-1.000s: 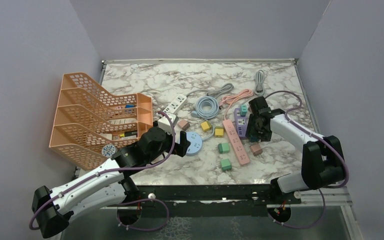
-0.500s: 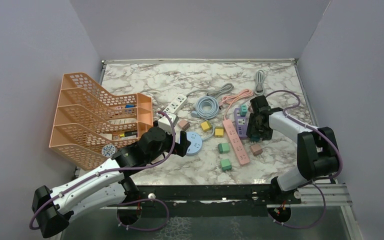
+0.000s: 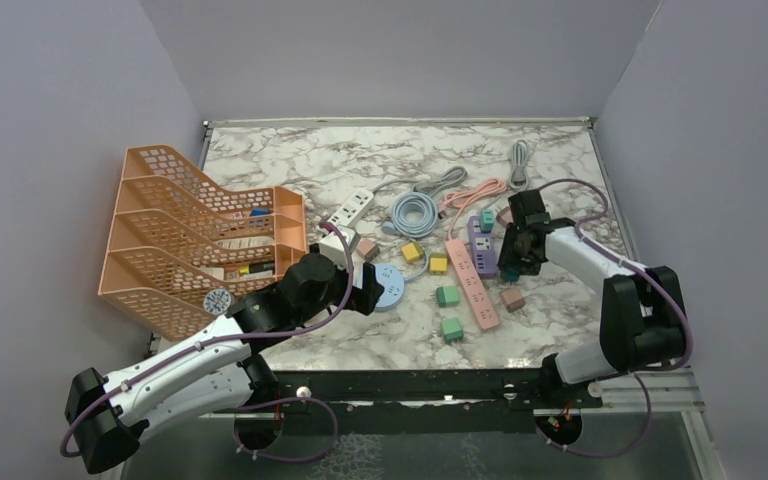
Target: Insert the plug
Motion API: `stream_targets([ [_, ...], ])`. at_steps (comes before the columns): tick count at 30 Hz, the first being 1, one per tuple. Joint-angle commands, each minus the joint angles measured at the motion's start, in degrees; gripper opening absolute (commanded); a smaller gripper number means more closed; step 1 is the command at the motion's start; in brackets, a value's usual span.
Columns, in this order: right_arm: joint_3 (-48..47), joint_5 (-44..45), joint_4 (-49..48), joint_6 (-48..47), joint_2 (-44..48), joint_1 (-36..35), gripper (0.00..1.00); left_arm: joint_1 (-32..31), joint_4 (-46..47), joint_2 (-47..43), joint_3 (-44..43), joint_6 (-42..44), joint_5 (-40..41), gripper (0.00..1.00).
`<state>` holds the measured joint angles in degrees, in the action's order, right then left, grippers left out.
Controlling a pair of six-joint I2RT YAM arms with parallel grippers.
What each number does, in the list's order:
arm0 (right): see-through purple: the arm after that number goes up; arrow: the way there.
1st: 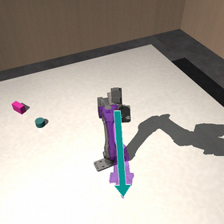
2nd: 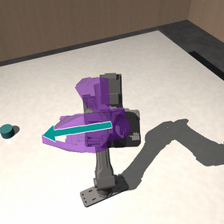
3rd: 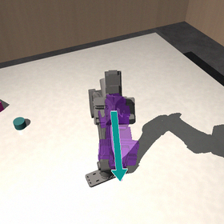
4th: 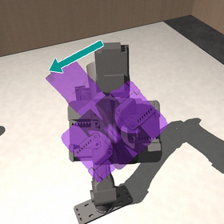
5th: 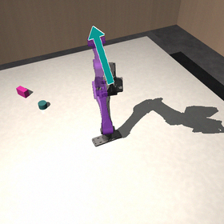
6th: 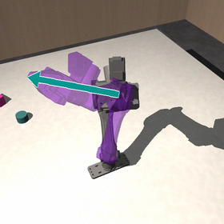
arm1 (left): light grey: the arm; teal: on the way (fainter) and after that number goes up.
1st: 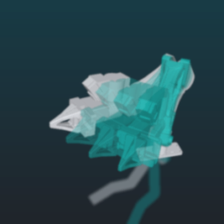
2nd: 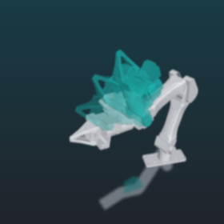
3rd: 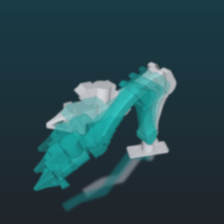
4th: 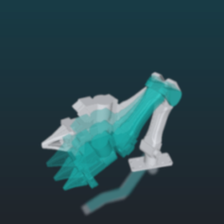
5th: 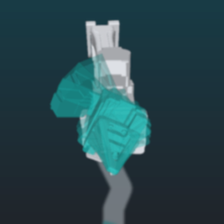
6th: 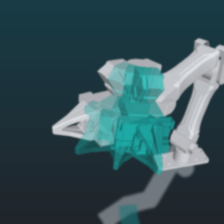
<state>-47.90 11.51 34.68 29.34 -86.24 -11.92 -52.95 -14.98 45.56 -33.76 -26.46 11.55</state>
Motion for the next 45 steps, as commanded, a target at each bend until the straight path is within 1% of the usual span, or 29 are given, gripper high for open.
stream_targets([
  [1, 0.0, -2.5, 0.3, 1.4, 8.4, 0.2, 0.21, 0.1, 0.6, 0.5, -2.5, -4.3, -3.3, 0.93],
  [4, -0.1, -7.0, 1.2, 2.0, 14.6, 0.2, 0.2, 0.1, 1.0, 2.0, -4.5, -7.8, -4.7, 0.92],
  [8, 1.7, -16.4, 0.7, 4.4, 22.6, 0.2, 0.2, 0.1, 3.6, 4.8, -6.9, -11.9, -7.6, 0.91],
  [12, 4.0, -25.3, 0.6, 12.6, 29.5, 0.2, 0.2, -0.1, 10.7, 9.1, -7.5, -15.0, -11.3, 0.89],
  [15, 6.2, -29.9, -1.2, 21.0, 34.5, 0.2, 0.2, -0.6, 16.0, 13.9, -8.4, -17.0, -13.2, 0.85],
  [17, 7.8, -30.8, -2.4, 27.0, 37.2, 0.2, 0.2, -1.5, 19.3, 17.5, -9.3, -17.8, -13.5, 0.82],
  [19, 9.6, -31.8, -3.5, 33.1, 39.0, 0.2, 0.2, -2.9, 22.8, 20.4, -10.0, -19.1, -11.9, 0.78],
  [22, 11.4, -34.4, -4.9, 40.4, 39.8, 0.3, 0.21, -5.8, 30.9, 23.8, -9.4, -19.8, -7.9, 0.77],
  [24, 11.6, -34.9, -5.2, 43.2, 40.5, 0.2, 0.21, -6.9, 33.6, 26.6, -10.3, -19.5, -5.0, 0.77],
  [26, 11.1, -33.4, -4.0, 45.0, 41.5, 0.2, 0.21, -7.4, 34.9, 29.6, -12.2, -19.1, -3.4, 0.78],
  [31, 10.8, -30.8, -2.1, 50.1, 43.8, 0.3, 0.24, -9.4, 39.6, 36.4, -16.3, -18.4, -2.3, 0.79],
  [35, 9.8, -30.9, -0.4, 51.6, 43.1, 0.2, 0.24, -10.9, 41.5, 40.5, -19.5, -18.7, -1.5, 0.79],
  [38, 7.3, -31.2, 2.1, 50.6, 42.2, 0.2, 0.25, -12.3, 42.8, 42.8, -21.8, -19.4, -1.4, 0.78],
  [40, 6.8, -31.2, 1.8, 50.4, 42.4, 0.2, 0.26, -13.4, 42.8, 44.4, -23.4, -18.7, -0.4, 0.75],
  [45, 5.5, -32.7, 1.1, 49.8, 41.5, 0.3, 0.27, -15.5, 42.8, 45.8, -24.1, -20.1, 7.8, 0.64],
])
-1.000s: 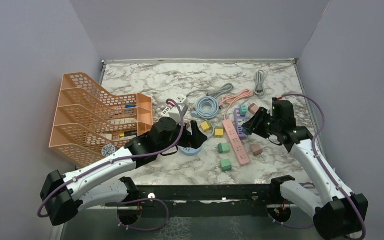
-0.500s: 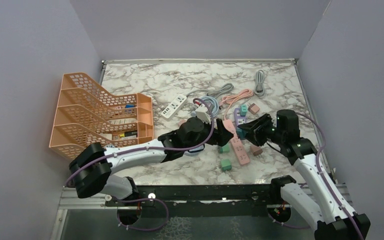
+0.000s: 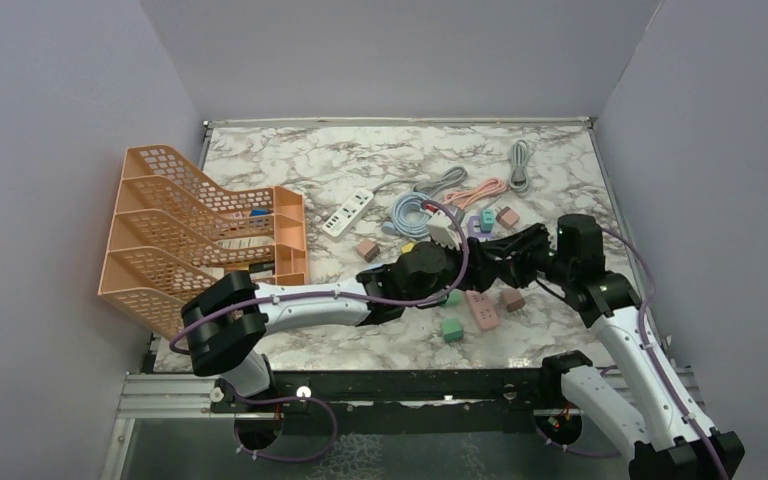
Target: Insert the plug
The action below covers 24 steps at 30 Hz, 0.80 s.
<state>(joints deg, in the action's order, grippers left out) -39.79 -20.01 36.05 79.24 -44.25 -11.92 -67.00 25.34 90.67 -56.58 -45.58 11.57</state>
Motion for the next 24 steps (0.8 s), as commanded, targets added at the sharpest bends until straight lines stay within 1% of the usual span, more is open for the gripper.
stream_targets([
  [1, -3.0, -1.3, -0.4, -0.5, -0.8, 0.2, 0.27, -1.5, 2.4, 0.8, -1.3, -1.4, 9.1, 0.59],
  [4, -3.2, -1.1, -0.2, -1.5, -0.7, 0.1, 0.27, -1.6, 2.4, 0.8, -1.4, -2.1, 11.8, 0.47],
  [6, -3.4, -0.1, 0.4, -2.5, -0.7, -0.6, 0.28, -1.6, 2.3, 0.7, -1.6, -2.0, 13.0, 0.37],
  [8, -2.9, -0.3, 0.4, -2.9, -0.7, -1.4, 0.31, -1.6, 2.3, 0.5, -1.5, -1.8, 13.6, 0.24],
  [9, -2.6, -0.7, 0.3, -3.2, -0.7, -1.9, 0.33, -1.6, 2.3, 0.5, -1.4, -1.6, 13.7, 0.18],
  [10, -2.1, -1.4, -0.2, -3.7, -0.3, -2.1, 0.38, -1.6, 2.2, 0.5, -1.3, -1.5, 13.7, 0.12],
  [12, -1.2, -2.1, -0.4, -4.7, 0.3, -2.2, 0.51, -1.6, 1.9, 0.3, -1.0, -1.5, 13.3, 0.01],
  [15, -0.9, -3.0, -1.6, -9.1, 0.8, -2.2, 0.66, -1.5, 1.6, -0.4, -0.3, -1.3, 11.7, 0.0],
  [18, -2.3, -4.6, -3.1, -15.5, 0.8, -2.2, 0.75, -0.5, 0.1, -1.2, 0.2, -0.2, 7.1, 0.0],
  [20, -5.2, -5.1, -2.5, -20.9, 0.4, -2.2, 0.8, 1.0, -0.9, -2.1, 1.0, -1.2, 2.3, 0.0],
  [24, -11.0, -7.1, -1.8, -33.9, -0.4, -2.2, 0.84, 4.4, -1.0, -4.6, 3.3, -2.4, -9.7, 0.0],
])
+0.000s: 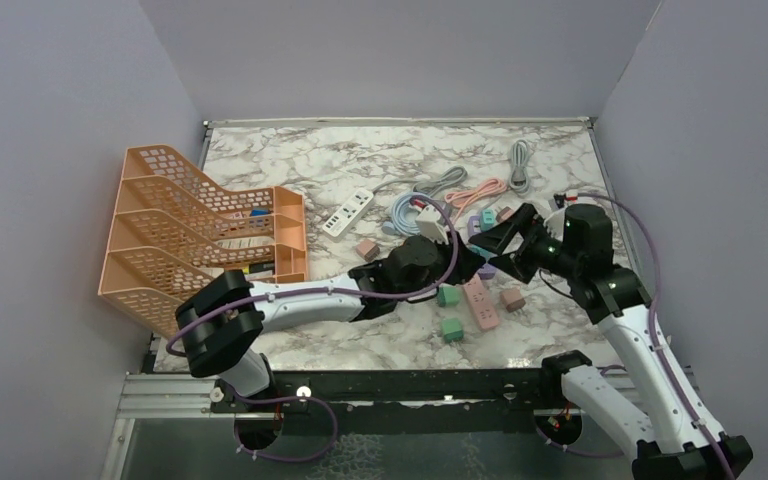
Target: Insert the plug
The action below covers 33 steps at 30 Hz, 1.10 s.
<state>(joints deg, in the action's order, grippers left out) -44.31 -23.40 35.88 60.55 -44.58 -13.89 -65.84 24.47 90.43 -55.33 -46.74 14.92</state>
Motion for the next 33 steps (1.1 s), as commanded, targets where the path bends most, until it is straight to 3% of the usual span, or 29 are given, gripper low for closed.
stream_targets([
  [1, -7.8, -4.5, -1.4, -18.5, -0.3, -0.2, 0.85, 4.2, -0.1, -5.2, 2.4, -1.5, -15.7, 0.0],
  [9, -14.9, -15.2, 1.8, -33.8, -1.0, -0.3, 0.85, 12.1, -0.1, -13.3, 2.3, -3.9, -39.0, 0.0],
  [13, -14.9, -17.3, -0.1, -33.0, 0.8, -0.2, 0.83, 14.2, -0.1, -16.8, 1.3, -2.9, -46.8, 0.0],
  [16, -12.9, -24.5, -5.6, -29.6, 2.1, -0.3, 0.78, 14.8, -0.1, -18.3, 0.0, -1.5, -52.3, 0.0],
  [22, -11.4, -33.2, -16.0, -21.1, 3.2, -0.3, 0.64, 14.8, -0.1, -19.3, -3.0, -0.8, -58.2, 0.0],
  [33, -10.2, -37.5, -20.1, -18.0, 2.3, -0.3, 0.55, 14.8, 1.3, -21.0, -4.4, 0.2, -57.5, 0.0],
])
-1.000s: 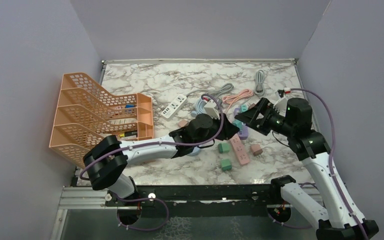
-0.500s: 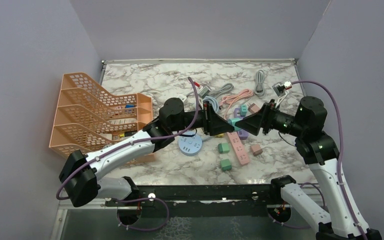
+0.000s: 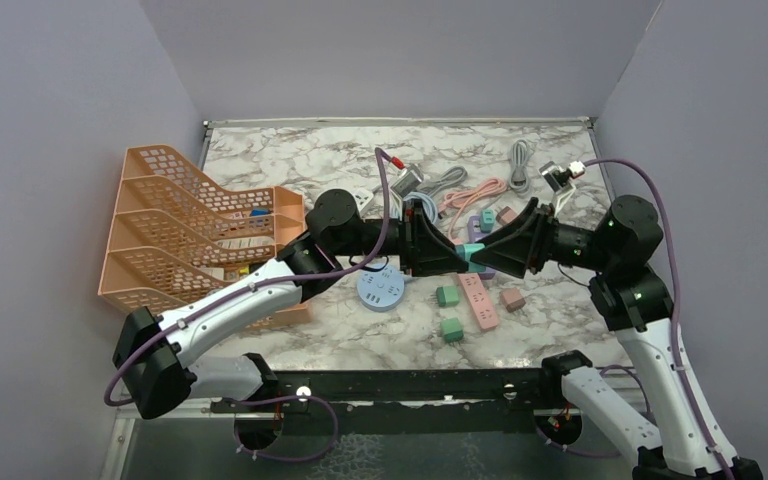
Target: Insert the plug
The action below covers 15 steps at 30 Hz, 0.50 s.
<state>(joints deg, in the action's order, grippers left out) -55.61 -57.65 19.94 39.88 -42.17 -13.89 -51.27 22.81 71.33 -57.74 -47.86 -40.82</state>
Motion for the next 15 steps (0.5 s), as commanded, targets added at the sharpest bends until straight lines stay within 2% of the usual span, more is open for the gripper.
stream_targets([
  [1, 1.6, -4.0, -5.3, 3.3, -0.3, -0.3, 0.53, 0.2, 2.9, -1.8, -2.2, 1.1, -1.8, 0.0],
  [7, 2.4, -7.5, -8.4, 3.8, -2.1, -0.3, 0.41, 0.2, 3.9, -2.1, -1.6, 0.2, -1.5, 0.0],
  [12, 3.0, -11.0, -11.8, 5.0, -3.9, -0.3, 0.15, 0.3, 4.0, -2.5, -0.7, -0.8, 0.7, 0.02],
  [14, 2.9, -11.4, -11.5, 4.2, -4.9, -0.3, 0.02, 0.8, 3.9, -2.7, 0.4, -1.7, 3.0, 0.17],
  [15, 2.5, -10.8, -9.5, 2.8, -5.4, -0.3, 0.01, 1.1, 3.7, -2.8, 1.1, -2.1, 4.2, 0.26],
])
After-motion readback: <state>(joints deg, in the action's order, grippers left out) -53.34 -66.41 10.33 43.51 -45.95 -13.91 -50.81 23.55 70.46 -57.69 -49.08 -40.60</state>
